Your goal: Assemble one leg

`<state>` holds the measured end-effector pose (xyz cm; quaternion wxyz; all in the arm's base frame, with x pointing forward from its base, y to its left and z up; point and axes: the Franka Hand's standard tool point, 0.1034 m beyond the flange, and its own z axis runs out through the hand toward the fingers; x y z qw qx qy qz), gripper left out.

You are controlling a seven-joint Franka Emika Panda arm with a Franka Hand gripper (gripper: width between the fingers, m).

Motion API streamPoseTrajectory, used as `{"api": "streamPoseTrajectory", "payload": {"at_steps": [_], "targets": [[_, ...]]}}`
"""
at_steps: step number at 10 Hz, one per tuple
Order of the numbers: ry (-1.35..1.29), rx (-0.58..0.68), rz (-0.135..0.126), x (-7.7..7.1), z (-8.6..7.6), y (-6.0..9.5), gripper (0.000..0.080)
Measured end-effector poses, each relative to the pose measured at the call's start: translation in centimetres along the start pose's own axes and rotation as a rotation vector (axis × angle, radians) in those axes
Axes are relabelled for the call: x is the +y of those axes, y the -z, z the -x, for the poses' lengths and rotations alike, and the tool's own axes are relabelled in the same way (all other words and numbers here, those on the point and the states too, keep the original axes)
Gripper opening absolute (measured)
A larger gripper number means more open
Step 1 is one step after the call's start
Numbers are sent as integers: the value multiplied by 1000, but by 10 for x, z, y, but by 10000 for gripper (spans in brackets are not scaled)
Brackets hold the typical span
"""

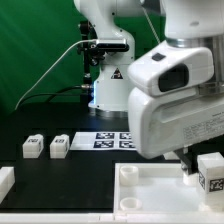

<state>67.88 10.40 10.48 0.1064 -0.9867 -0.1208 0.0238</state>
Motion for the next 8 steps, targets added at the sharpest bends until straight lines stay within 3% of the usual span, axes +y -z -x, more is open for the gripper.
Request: {"api": "streamPoseTrajectory", "payload": {"at_steps": [1,2,3,4,6,7,8], "targets": [[-5,30,8,-6,9,-19,649],[3,32,12,-15,31,-48,649],[1,-1,7,-14,38,-46,637],[0,15,9,-13,32,-42,637],[1,11,11,-12,33,-44,276],[-1,11,12,-10,34,-44,276],[-1,11,11,-11,34,-44,134]]}}
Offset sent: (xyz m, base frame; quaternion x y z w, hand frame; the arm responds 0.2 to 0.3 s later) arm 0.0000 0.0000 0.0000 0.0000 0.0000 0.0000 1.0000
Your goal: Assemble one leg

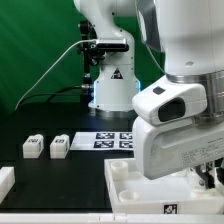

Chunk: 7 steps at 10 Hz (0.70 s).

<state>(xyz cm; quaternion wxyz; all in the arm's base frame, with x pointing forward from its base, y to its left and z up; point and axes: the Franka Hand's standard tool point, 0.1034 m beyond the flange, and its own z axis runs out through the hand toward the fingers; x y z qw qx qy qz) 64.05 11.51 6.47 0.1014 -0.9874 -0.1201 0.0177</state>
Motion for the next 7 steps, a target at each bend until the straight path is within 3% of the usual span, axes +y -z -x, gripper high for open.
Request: {"api": "streamPoseTrajectory", "payload": {"at_steps": [1,2,7], "targets": [[0,0,0,0,0,0,28],[0,0,0,0,0,0,9],[4,-7,-3,-4,1,2,2]]}}
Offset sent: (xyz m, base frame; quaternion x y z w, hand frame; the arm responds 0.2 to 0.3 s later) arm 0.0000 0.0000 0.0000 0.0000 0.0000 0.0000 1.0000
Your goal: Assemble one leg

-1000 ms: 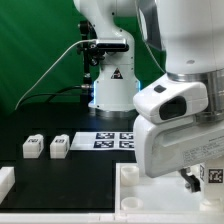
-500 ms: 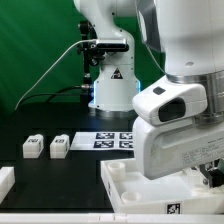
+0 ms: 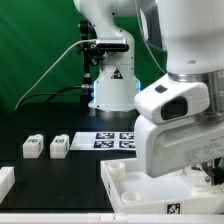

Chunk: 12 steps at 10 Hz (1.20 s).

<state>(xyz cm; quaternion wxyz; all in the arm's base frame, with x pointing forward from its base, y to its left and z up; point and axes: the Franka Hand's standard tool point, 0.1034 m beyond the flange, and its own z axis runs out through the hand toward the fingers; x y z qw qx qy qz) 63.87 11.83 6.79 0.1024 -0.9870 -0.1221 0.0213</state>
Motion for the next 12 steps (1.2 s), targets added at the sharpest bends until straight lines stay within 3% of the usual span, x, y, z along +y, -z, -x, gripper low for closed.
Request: {"api": "streamPoseTrajectory", "payload": {"at_steps": [1,2,3,4,5,6,7,12], "targets": [[8,-2,4,-5,6,5,121],[10,-6,7,-7,13,8,121],[12,-5,13,-8,21,10,305],[14,-6,18,-9,29,12,440],[18,-3,23,-12,35,15,440],[22,8,28,-13,36,17,597],[21,6,27,-12,36,16,633],[24,3,29,-14,43,11,648]]}}
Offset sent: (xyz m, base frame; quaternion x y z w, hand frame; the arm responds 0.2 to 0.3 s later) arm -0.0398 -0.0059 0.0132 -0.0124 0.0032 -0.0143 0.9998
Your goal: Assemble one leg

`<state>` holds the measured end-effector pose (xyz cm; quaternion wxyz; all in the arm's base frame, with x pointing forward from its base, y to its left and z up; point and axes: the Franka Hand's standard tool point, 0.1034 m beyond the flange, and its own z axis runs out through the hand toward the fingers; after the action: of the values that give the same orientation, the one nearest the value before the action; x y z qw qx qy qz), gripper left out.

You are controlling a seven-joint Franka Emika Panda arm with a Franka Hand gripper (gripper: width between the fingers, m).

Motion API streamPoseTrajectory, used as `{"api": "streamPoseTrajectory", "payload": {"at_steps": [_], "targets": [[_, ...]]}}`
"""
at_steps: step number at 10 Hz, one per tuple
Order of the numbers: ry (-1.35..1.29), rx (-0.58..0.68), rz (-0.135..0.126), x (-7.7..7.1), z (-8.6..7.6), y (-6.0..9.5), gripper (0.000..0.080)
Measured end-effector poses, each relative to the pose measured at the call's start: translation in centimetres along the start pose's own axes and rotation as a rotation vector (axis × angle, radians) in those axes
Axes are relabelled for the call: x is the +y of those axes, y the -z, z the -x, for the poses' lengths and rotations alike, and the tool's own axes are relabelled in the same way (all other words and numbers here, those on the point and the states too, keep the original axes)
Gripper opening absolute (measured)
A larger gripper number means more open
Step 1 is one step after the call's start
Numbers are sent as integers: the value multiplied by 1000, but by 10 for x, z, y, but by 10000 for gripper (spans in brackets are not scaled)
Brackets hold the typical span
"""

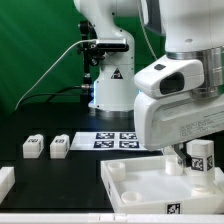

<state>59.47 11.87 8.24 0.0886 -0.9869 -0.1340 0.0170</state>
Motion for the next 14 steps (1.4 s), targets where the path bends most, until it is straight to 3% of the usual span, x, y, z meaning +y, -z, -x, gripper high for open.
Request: {"api": "streamPoseTrajectory", "payload": {"at_steps": [2,4,5,6,10,11,12,14], "targets": [[11,-6,6,2,16,-6,648],[10,-9,6,2,18,-8,648],[10,-10,6,2,18,-8,562],[10,-10,7,3,18,-9,426],[-15,-12,6,5,19,-9,405],[-18,-15,4,5,17,-10,405],[-78,-12,-5,6,5,-9,405],[-428,-13,-3,11,-16,-8,403]]}}
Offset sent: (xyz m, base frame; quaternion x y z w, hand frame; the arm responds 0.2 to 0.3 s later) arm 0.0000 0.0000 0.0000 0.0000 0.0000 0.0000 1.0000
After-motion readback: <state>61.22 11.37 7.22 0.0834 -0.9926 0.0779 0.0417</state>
